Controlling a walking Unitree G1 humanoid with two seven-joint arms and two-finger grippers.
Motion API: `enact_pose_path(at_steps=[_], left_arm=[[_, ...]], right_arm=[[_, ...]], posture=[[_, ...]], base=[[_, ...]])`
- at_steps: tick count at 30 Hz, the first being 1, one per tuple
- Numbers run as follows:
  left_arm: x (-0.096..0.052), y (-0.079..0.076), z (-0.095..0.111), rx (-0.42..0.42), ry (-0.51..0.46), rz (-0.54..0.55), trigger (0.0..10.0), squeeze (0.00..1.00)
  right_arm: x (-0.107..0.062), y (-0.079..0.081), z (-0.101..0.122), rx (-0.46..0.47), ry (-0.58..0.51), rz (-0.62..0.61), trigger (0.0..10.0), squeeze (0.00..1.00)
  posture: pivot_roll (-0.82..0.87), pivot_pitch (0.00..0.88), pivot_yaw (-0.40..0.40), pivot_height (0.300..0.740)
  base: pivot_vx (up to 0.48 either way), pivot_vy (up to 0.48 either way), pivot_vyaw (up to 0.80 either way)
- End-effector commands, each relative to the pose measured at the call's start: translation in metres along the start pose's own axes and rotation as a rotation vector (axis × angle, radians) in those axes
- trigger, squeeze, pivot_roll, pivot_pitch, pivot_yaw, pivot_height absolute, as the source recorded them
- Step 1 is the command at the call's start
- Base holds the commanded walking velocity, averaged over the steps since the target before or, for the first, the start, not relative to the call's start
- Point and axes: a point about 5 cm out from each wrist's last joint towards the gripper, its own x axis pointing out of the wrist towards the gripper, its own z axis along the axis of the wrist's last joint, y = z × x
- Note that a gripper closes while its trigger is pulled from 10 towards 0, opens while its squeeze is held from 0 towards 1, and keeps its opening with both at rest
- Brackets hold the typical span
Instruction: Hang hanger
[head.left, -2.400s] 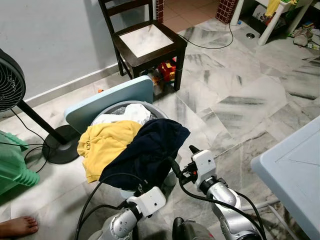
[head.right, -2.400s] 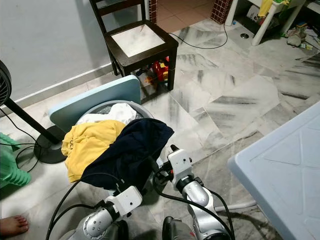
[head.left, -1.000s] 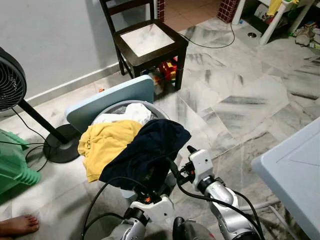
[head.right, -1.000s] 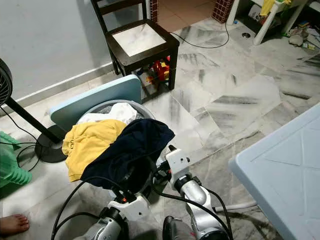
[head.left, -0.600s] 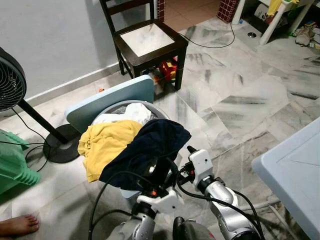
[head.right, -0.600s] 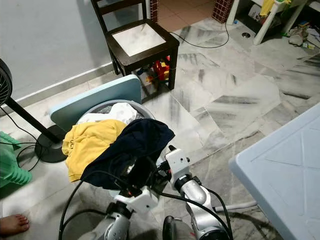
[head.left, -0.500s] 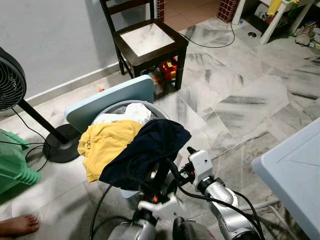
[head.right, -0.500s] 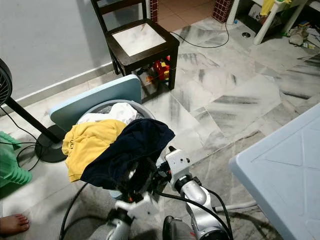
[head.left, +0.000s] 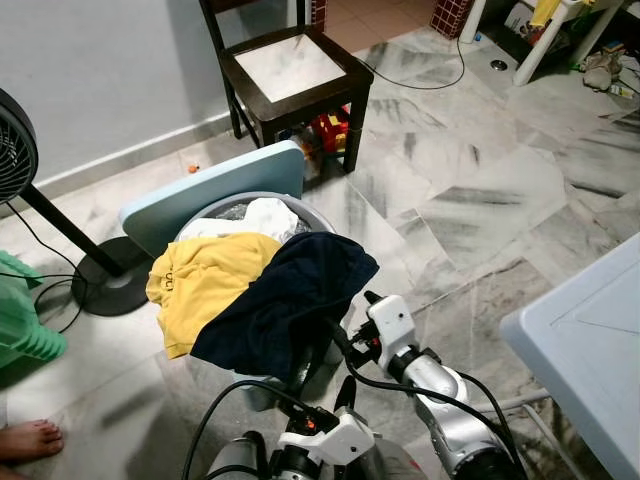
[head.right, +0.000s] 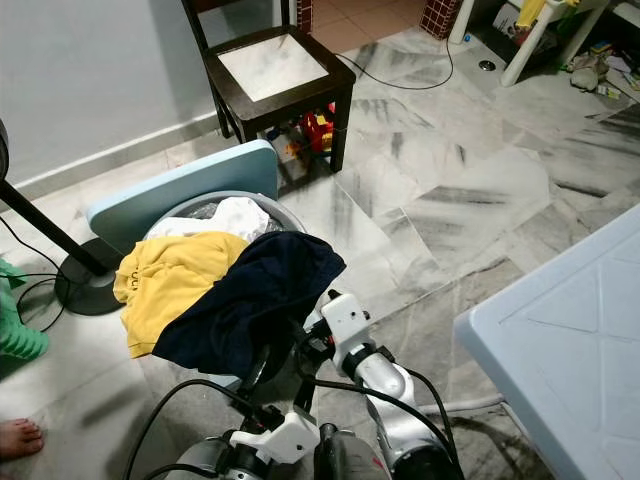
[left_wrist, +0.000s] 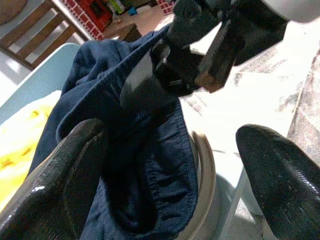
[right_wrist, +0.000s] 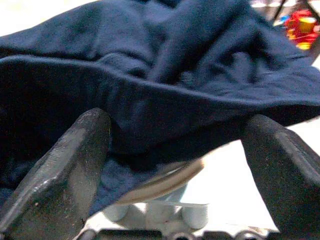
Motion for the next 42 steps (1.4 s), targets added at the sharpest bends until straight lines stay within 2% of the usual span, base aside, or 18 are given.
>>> enact_pose_path(at_steps=[1,2,5,6,9,10,11,13,20,21,23,24,26,30,31,34,38,42], left_arm=[[-0.005,-0.003,0.000,-0.028,0.014,0.015,10.0,0.00],[-0.005,-0.002,0.000,-0.035,0.013,0.018,10.0,0.00],[-0.002,0.003,0.001,-0.055,-0.034,0.054,10.0,0.00],[-0.002,0.004,0.000,-0.095,-0.040,0.045,10.0,0.00],[0.000,0.004,-0.001,-0.121,-0.049,0.003,10.0,0.00],[0.002,0.004,-0.002,-0.134,-0.059,-0.039,10.0,0.00],[0.002,0.004,-0.002,-0.134,-0.059,-0.039,10.0,0.00],[0.002,0.006,-0.004,-0.153,-0.052,-0.041,10.0,0.00],[0.002,0.009,-0.008,-0.169,-0.059,-0.036,10.0,0.00],[0.010,0.063,-0.014,-0.176,-0.084,0.038,10.0,0.00],[0.011,0.145,0.001,-0.160,-0.187,0.083,10.0,0.00],[0.010,0.167,0.009,-0.148,-0.227,0.085,10.0,0.00],[0.009,0.186,0.012,-0.093,-0.236,0.145,10.0,0.00],[0.006,0.192,0.010,-0.061,-0.232,0.180,10.0,0.00],[0.003,0.196,0.007,-0.016,-0.229,0.188,10.0,0.00],[-0.003,0.200,0.001,0.018,-0.213,0.182,10.0,0.00],[-0.008,0.205,0.006,-0.017,-0.158,0.090,10.0,0.00],[0.001,0.202,0.009,-0.038,-0.169,0.108,10.0,0.00]], right_arm=[[0.001,0.005,-0.007,-0.006,0.033,0.019,10.0,0.00],[0.002,0.005,-0.007,-0.008,0.035,0.016,10.0,0.00],[0.009,-0.007,-0.003,-0.042,0.051,-0.115,10.0,0.00],[0.012,-0.018,0.003,-0.026,0.041,-0.225,10.0,0.00],[0.015,-0.027,0.012,0.001,0.001,-0.317,10.0,0.00],[0.019,-0.036,0.023,0.050,-0.041,-0.387,10.0,0.00],[0.019,-0.036,0.023,0.050,-0.041,-0.387,10.0,0.00],[0.024,-0.047,0.036,0.153,-0.087,-0.437,10.0,0.00],[0.020,-0.058,0.040,0.238,-0.137,-0.447,10.0,0.00],[0.014,-0.059,0.033,0.230,-0.129,-0.437,10.0,0.00],[0.009,-0.058,0.025,0.226,-0.115,-0.422,10.0,0.00],[0.006,-0.058,0.021,0.231,-0.109,-0.409,10.0,0.00],[-0.003,-0.058,0.011,0.244,-0.096,-0.393,10.0,0.00],[-0.007,-0.059,0.008,0.239,-0.090,-0.394,10.0,0.00],[-0.008,-0.058,0.007,0.250,-0.093,-0.383,10.0,0.00],[-0.008,-0.055,0.005,0.234,-0.085,-0.360,10.0,0.00],[-0.005,-0.049,0.007,0.223,-0.096,-0.317,10.0,0.00],[-0.003,-0.045,0.013,0.205,-0.121,-0.286,10.0,0.00]], posture=[[0.24,0.329,-0.076,0.740],[0.24,0.329,-0.076,0.740],[0.25,0.321,-0.077,0.740],[0.25,0.315,-0.075,0.740],[0.25,0.312,-0.071,0.740],[0.24,0.302,-0.054,0.740],[0.24,0.302,-0.054,0.740],[0.23,0.295,-0.043,0.740],[0.23,0.284,-0.023,0.740],[0.23,0.281,-0.016,0.740],[0.23,0.274,-0.009,0.740],[0.23,0.271,-0.007,0.740],[0.22,0.267,-0.003,0.740],[0.22,0.265,-0.002,0.740],[0.21,0.264,0.000,0.740],[0.21,0.266,0.000,0.740],[0.21,0.269,-0.003,0.740],[0.21,0.271,-0.011,0.740]], base=[[0.000,0.000,0.00],[0.000,0.000,0.00],[0.000,0.000,0.00],[0.000,0.000,0.00],[0.000,0.000,0.00],[0.000,0.000,0.00],[0.000,0.000,0.00],[0.000,0.000,0.00],[0.000,0.000,0.00],[0.000,0.000,0.00],[0.000,0.000,0.00],[0.000,0.000,0.00],[0.000,0.000,0.00],[0.000,0.000,0.00],[0.000,0.000,0.00],[0.000,0.000,0.00],[0.000,0.000,0.00],[0.000,0.000,0.00]])
